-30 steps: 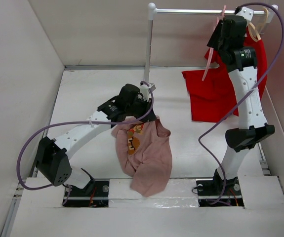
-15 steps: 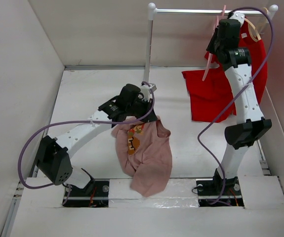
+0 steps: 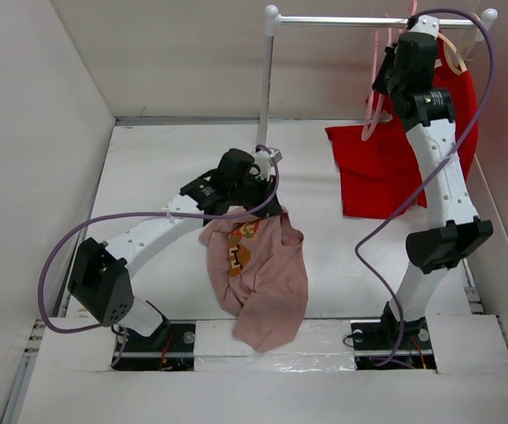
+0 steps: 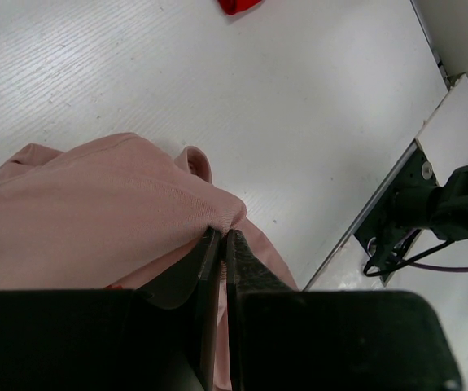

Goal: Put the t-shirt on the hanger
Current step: Pick up the hanger from the clothesline, then place the T-shirt on the hanger.

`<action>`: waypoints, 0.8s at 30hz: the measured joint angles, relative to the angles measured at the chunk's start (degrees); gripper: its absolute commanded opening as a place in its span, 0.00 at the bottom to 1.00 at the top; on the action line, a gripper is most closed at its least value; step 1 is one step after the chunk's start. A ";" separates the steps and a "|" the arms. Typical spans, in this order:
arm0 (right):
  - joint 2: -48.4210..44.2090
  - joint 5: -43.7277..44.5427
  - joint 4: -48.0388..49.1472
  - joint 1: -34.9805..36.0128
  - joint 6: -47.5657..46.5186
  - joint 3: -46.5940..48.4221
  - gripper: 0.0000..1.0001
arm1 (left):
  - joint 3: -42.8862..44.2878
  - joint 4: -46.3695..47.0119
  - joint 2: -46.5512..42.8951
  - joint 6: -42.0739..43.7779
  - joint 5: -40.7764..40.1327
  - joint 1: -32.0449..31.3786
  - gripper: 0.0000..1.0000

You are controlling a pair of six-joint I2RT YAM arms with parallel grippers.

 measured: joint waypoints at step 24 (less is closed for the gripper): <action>-38.95 -22.10 7.63 6.88 7.93 -49.24 0.00 | 3.96 -0.70 0.63 -1.03 -4.76 7.89 0.00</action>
